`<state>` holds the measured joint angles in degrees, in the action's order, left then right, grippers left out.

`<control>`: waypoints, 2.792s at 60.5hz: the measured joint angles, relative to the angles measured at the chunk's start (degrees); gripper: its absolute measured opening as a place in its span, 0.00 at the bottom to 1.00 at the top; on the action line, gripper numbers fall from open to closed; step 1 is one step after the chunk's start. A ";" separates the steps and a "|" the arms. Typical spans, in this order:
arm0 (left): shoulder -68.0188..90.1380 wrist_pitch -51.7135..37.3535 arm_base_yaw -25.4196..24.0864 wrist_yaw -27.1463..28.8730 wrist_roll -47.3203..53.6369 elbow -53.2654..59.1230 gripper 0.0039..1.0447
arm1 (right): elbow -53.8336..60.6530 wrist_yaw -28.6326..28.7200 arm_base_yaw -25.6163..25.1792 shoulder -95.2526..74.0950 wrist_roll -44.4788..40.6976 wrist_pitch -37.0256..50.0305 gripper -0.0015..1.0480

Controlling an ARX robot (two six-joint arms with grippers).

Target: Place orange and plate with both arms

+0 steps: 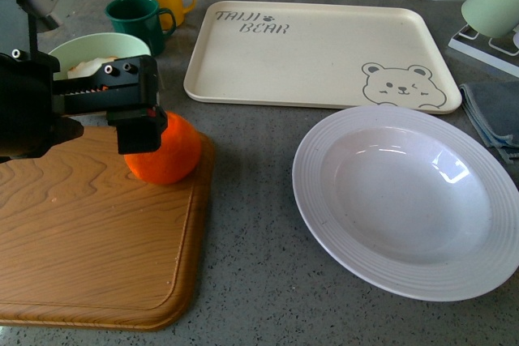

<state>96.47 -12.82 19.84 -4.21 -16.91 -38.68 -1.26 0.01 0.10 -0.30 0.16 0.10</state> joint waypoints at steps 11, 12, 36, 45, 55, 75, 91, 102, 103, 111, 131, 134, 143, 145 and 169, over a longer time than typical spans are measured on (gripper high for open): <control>2.80 -0.48 0.76 0.83 1.25 -0.83 0.92 | 0.00 0.00 -0.02 0.02 0.00 0.00 0.91; 2.93 -0.48 0.76 0.85 1.27 -0.94 0.92 | 0.00 0.00 0.00 0.00 0.00 0.00 0.91; 5.90 -0.17 2.01 1.22 2.69 -4.92 0.92 | 0.00 0.00 0.00 0.00 0.00 0.00 0.91; 7.17 0.79 2.95 1.44 3.26 -6.45 0.92 | 0.00 0.00 -0.02 0.00 0.00 0.00 0.91; 8.90 1.31 3.43 2.56 4.11 -7.41 0.92 | 0.00 0.00 0.00 0.00 0.00 0.00 0.91; 10.45 1.99 3.54 4.07 4.90 -8.26 0.92 | 0.00 0.00 0.00 0.00 -0.02 0.00 0.91; 10.43 2.40 3.80 4.68 5.14 -8.35 0.61 | 0.00 0.00 -0.02 0.02 0.00 0.00 0.91; 9.38 2.75 3.80 4.66 5.14 -8.33 0.51 | 0.00 0.00 -0.02 0.00 0.00 0.00 0.91; 9.18 2.80 3.80 4.68 5.14 -8.33 0.51 | 0.00 0.00 -0.02 0.00 0.00 0.00 0.91; 6.32 3.65 4.11 4.42 5.31 -8.33 0.49 | 0.00 0.00 -0.02 0.02 -0.02 0.00 0.91; 2.19 6.88 11.37 2.69 5.27 -13.62 0.49 | 0.00 0.00 -0.02 0.02 -0.02 0.00 0.91; 2.82 7.02 13.11 2.69 5.07 -15.19 0.49 | 0.00 0.00 -0.02 0.00 0.00 0.00 0.91; 8.04 7.74 18.69 2.27 4.90 -20.90 0.48 | 0.00 -0.02 -0.02 0.02 0.00 0.00 0.91; 8.85 7.82 19.21 2.23 4.87 -21.55 0.48 | 0.00 -0.02 -0.02 0.00 -0.02 0.00 0.91; 17.79 8.48 23.91 -2.91 5.62 -27.76 0.48 | 0.00 -0.02 -0.02 0.02 -0.02 -0.02 0.91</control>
<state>114.26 -4.34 43.75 -7.11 -11.29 -66.43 -1.26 -0.01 0.08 -0.27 0.14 0.08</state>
